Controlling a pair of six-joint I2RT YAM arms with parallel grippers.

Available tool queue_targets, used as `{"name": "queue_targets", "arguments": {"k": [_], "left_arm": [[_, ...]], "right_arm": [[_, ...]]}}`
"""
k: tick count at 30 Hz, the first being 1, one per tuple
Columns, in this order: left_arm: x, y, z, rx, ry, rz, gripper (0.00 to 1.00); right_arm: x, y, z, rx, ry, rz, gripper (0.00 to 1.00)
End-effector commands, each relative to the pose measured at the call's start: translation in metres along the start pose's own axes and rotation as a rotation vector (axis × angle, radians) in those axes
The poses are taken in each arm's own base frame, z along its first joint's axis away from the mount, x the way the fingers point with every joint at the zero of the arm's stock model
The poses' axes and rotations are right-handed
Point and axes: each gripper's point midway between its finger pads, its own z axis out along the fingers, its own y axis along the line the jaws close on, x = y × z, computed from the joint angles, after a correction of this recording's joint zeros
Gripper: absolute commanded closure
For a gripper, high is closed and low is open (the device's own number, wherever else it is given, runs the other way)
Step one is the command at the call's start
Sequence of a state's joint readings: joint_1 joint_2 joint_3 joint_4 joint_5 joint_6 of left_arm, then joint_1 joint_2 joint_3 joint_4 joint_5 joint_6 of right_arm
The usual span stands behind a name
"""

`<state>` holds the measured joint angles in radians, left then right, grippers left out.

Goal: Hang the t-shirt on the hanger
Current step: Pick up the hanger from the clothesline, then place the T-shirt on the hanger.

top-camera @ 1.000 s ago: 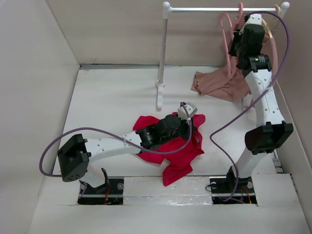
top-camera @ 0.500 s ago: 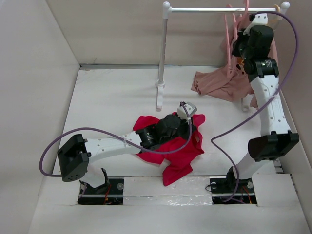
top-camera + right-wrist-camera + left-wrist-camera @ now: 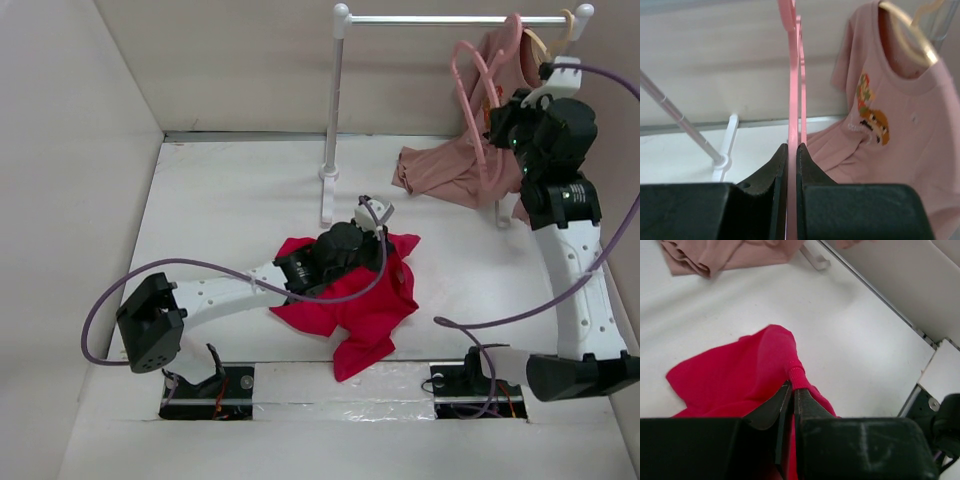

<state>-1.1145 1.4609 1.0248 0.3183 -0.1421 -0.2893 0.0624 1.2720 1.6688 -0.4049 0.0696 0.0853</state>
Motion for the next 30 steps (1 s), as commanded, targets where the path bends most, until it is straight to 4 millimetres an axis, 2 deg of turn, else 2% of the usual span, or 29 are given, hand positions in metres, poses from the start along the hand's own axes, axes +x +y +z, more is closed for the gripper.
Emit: {"name": "queue_targets", "arguments": {"k": [1,2,3,4,5,6,7,8,10,11,12,14,15,16,18,19,20,22,23,30], "left_arm": [[-0.059,-0.002,0.003,0.027,-0.149,-0.033,1.00],[-0.065,-0.004,0.005,0.032,-0.160,-0.031,1.00],[-0.064,0.003,0.012,0.015,-0.158,-0.031,1.00],[-0.069,0.004,0.015,0.015,-0.168,-0.034,1.00],[-0.077,0.008,0.018,0.013,-0.179,-0.037,1.00],[-0.071,0.007,0.027,0.015,-0.159,-0.034,1.00],[-0.071,0.012,0.031,0.011,-0.152,-0.032,1.00],[-0.079,0.016,0.035,0.000,-0.165,-0.034,1.00],[-0.075,0.022,0.045,-0.010,-0.152,-0.026,1.00],[-0.080,0.031,0.049,-0.024,-0.163,-0.030,1.00],[-0.076,0.037,0.056,-0.031,-0.149,-0.034,1.00],[-0.082,0.049,0.063,-0.042,-0.148,-0.037,1.00],[-0.084,0.068,0.067,-0.074,-0.150,-0.046,1.00],[-0.087,0.075,0.068,-0.072,-0.155,-0.059,1.00],[-0.093,0.095,0.073,-0.063,-0.155,-0.094,1.00],[-0.096,0.101,0.075,-0.064,-0.159,-0.097,1.00],[-0.104,0.105,0.076,-0.065,-0.168,-0.106,1.00],[-0.103,0.115,0.080,-0.075,-0.153,-0.112,1.00],[-0.112,0.119,0.079,-0.079,-0.169,-0.114,1.00],[-0.135,0.120,0.083,-0.083,-0.194,-0.103,1.00]], "right_arm": [[-0.002,0.020,-0.020,-0.093,-0.064,0.042,1.00],[0.021,0.031,-0.024,-0.149,-0.017,0.056,1.00],[0.027,0.038,-0.030,-0.179,-0.007,0.064,1.00],[0.017,0.043,-0.053,-0.212,-0.050,0.074,1.00],[0.019,0.048,-0.064,-0.233,-0.056,0.087,1.00],[0.030,0.053,-0.074,-0.248,-0.042,0.094,1.00],[0.030,0.054,-0.087,-0.256,-0.055,0.105,1.00],[0.020,0.054,-0.113,-0.275,-0.105,0.117,1.00],[0.032,0.056,-0.136,-0.302,-0.082,0.117,1.00],[0.037,0.056,-0.160,-0.328,-0.065,0.117,1.00],[0.042,0.056,-0.171,-0.341,-0.050,0.117,1.00],[0.062,0.055,-0.193,-0.365,0.012,0.132,1.00],[0.062,0.051,-0.211,-0.369,-0.009,0.139,1.00],[0.074,0.048,-0.220,-0.367,0.031,0.140,1.00],[0.078,0.040,-0.242,-0.355,0.030,0.153,1.00],[0.076,0.040,-0.247,-0.363,0.016,0.160,1.00],[0.083,0.042,-0.253,-0.382,0.043,0.167,1.00],[0.091,0.045,-0.260,-0.408,0.065,0.172,1.00],[0.097,0.049,-0.262,-0.436,0.086,0.176,1.00],[0.129,0.058,-0.277,-0.502,0.192,0.182,1.00]]}}
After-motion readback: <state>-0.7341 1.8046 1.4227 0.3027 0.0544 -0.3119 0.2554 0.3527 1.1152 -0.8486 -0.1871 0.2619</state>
